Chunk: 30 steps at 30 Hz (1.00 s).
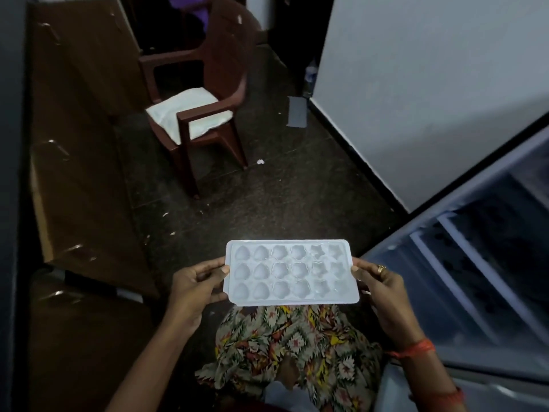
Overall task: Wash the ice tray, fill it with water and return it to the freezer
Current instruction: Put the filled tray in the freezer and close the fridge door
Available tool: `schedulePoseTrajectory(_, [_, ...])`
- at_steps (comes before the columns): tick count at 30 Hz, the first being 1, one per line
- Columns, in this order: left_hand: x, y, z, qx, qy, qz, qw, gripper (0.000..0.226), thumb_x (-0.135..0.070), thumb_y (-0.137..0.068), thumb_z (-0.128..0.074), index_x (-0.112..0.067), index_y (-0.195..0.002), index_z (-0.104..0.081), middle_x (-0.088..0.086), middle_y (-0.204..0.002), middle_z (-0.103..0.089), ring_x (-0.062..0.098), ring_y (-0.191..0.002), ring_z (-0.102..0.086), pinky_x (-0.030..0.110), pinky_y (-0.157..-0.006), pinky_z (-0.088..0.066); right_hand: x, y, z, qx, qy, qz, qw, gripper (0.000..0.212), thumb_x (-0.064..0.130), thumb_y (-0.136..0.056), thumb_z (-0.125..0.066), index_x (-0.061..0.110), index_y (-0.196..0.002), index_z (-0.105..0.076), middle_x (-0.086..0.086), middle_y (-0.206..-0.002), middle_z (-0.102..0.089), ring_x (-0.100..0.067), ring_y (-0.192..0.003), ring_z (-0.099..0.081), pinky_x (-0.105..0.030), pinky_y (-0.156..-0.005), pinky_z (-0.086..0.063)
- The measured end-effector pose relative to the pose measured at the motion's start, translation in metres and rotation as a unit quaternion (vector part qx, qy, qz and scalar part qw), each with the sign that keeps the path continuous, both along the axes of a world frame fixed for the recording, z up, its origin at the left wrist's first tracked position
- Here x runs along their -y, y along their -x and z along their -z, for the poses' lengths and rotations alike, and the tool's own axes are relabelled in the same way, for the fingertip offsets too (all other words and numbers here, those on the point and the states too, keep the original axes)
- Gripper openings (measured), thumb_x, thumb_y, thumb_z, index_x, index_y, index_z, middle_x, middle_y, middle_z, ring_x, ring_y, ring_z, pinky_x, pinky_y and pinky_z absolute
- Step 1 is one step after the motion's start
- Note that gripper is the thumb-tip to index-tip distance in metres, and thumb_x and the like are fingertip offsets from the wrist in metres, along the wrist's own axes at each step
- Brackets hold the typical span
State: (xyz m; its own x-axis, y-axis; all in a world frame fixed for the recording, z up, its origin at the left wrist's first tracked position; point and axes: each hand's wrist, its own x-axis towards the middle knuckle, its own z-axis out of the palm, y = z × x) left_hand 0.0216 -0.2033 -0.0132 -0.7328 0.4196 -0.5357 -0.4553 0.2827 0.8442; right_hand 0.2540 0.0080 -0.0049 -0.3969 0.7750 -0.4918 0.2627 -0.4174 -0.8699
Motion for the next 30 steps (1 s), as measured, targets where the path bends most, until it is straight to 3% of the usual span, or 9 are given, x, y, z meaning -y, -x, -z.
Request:
schedulePoseTrajectory(6, [-0.073, -0.026, -0.002, -0.006, 0.005, 0.060, 0.998, 0.016, -0.004, -0.085, -0.074, -0.014, -0.098, -0.074, 0.003, -0.088, -0.078, 0.010, -0.065, -0.073, 0.027, -0.052, -0.059, -0.041, -0.051, -0.001, 0.003, -0.013, 0.063, 0.998, 0.017, 0.005, -0.094, -0.060, 0.008, -0.103, -0.073, -0.011, -0.090, -0.077, -0.016, -0.074, -0.074, -0.021, -0.053, -0.054])
schedulePoseTrajectory(12, [-0.143, -0.054, -0.003, -0.015, 0.010, 0.128, 0.992, 0.016, -0.005, -0.085, -0.075, -0.014, -0.098, -0.074, 0.000, -0.088, -0.078, 0.008, -0.068, -0.074, 0.028, -0.054, -0.060, -0.079, -0.103, 0.004, 0.015, -0.012, 0.122, 0.992, 0.017, 0.007, -0.093, -0.063, 0.011, -0.104, -0.074, -0.010, -0.093, -0.077, -0.028, -0.088, -0.074, -0.028, -0.061, -0.055])
schedulePoseTrajectory(22, [-0.252, -0.102, 0.003, -0.014, 0.003, 0.257, 0.966, 0.016, -0.007, -0.086, -0.074, -0.011, -0.101, -0.074, 0.000, -0.081, -0.078, 0.008, -0.066, -0.073, 0.026, -0.052, -0.058, -0.111, -0.179, 0.003, 0.007, -0.006, 0.262, 0.965, 0.014, 0.008, -0.093, -0.063, 0.014, -0.099, -0.074, -0.006, -0.084, -0.078, -0.015, -0.071, -0.074, -0.026, -0.055, -0.056])
schedulePoseTrajectory(30, [-0.329, -0.139, 0.008, 0.000, 0.003, 0.346, 0.938, 0.015, -0.007, -0.087, -0.073, -0.009, -0.102, -0.074, 0.009, -0.084, -0.078, 0.012, -0.059, -0.070, 0.024, -0.047, -0.055, -0.127, -0.222, 0.010, 0.011, -0.015, 0.370, 0.929, 0.013, 0.009, -0.091, -0.067, 0.013, -0.102, -0.074, -0.009, -0.094, -0.077, -0.019, -0.079, -0.074, -0.026, -0.058, -0.056])
